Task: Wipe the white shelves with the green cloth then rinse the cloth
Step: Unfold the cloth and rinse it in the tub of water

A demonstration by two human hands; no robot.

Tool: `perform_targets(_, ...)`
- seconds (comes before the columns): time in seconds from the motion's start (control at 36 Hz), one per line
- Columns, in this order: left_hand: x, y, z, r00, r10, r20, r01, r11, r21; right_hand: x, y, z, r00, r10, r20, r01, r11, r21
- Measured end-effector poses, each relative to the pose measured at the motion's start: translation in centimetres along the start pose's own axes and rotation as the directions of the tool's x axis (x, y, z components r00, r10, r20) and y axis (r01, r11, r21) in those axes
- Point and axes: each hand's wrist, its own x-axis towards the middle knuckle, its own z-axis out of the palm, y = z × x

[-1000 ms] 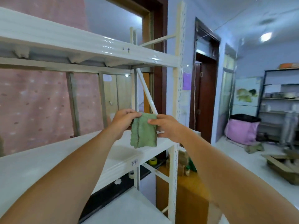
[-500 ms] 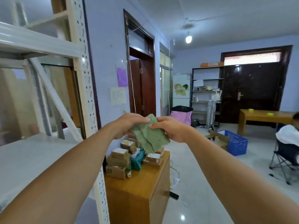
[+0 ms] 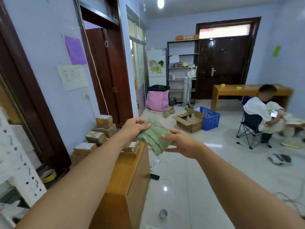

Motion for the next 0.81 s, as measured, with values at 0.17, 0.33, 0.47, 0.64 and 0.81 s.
perform_targets(0.17, 6.3, -6.6, 1.2, 0.995, -0.103, -0.003, 0.102, 0.986, -0.134, 5.4, 4.3, -1.9, 0.985, 0.017, -0.173, -0.008, 0.999, 0.052)
perform_targets(0.33, 13.1, -14.8, 1.0, 0.973, -0.226, 0.039, 0.229, 0.946, -0.231, 12.1, 9.4, -3.1, 0.941, 0.122, -0.317, -0.086, 0.988, 0.125)
perform_targets(0.47, 18.3, -22.7, 1.2, 0.933, -0.340, 0.116, 0.359, 0.891, -0.280, 18.0, 15.2, -3.9, 0.894, 0.231, -0.383, -0.164, 0.966, 0.201)
perform_targets(0.64, 22.3, -33.2, 1.7, 0.864, -0.473, 0.173, 0.503, 0.824, -0.260, 22.9, 24.1, -4.9, 0.833, 0.368, -0.413, -0.265, 0.921, 0.286)
perform_targets(0.81, 24.1, -44.5, 4.4, 0.792, -0.594, 0.140, 0.610, 0.774, -0.168, 25.1, 36.0, -7.1, 0.760, 0.487, -0.430, -0.402, 0.872, 0.278)
